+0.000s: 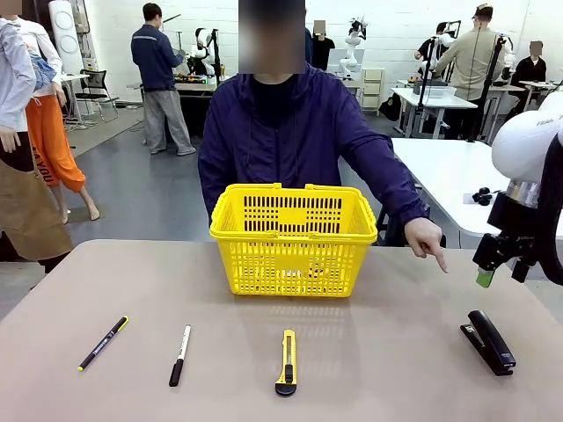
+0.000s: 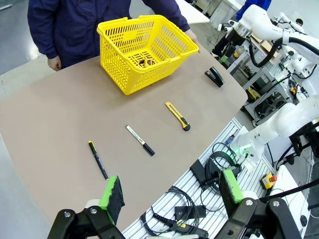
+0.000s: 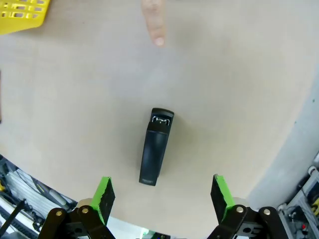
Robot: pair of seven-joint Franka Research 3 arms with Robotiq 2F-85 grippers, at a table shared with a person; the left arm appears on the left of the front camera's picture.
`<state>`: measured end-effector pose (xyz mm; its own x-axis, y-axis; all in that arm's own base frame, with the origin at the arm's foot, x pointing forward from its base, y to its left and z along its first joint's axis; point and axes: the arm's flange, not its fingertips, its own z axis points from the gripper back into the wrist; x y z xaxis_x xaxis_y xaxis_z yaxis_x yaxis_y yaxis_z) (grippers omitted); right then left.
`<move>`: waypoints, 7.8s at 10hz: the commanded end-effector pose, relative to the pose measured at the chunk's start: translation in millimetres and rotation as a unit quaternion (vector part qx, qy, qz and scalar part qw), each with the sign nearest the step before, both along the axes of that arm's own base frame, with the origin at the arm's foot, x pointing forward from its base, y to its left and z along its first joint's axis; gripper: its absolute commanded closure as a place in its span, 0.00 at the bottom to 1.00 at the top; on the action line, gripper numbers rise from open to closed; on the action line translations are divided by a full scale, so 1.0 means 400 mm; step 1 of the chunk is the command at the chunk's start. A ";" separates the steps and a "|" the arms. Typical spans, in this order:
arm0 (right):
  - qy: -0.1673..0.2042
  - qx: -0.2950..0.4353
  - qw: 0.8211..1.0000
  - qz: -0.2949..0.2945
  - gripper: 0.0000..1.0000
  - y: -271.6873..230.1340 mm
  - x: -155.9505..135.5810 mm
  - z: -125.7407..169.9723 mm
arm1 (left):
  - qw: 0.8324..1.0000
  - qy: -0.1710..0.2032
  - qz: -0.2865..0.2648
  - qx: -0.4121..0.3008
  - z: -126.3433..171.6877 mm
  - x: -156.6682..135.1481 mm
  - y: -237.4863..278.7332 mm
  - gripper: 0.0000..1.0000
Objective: Place the items the person wants into the basket.
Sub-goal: Pick up the item the person points to and place it in the Market Basket.
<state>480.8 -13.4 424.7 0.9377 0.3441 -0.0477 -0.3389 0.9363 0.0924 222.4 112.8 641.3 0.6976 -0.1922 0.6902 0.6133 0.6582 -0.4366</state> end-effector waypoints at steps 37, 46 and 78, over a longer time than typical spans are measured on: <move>-0.036 -0.028 0.999 0.028 1.00 0.043 -0.060 -0.275 | 1.000 -0.005 -0.007 -0.004 0.000 0.000 0.005 0.00; -0.041 -0.047 0.998 0.024 1.00 0.051 -0.067 -0.274 | 1.000 -0.005 -0.007 -0.004 0.000 0.000 0.005 0.00; -0.108 -0.020 0.913 0.393 1.00 0.972 0.193 0.327 | 1.000 -0.005 -0.007 -0.004 0.000 0.000 0.005 0.00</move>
<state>538.9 362.0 548.8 0.4526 0.8825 0.1275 -0.8732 0.4676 -0.1373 222.3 112.8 641.4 0.6975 -0.1923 0.6903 0.6132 0.6585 -0.4362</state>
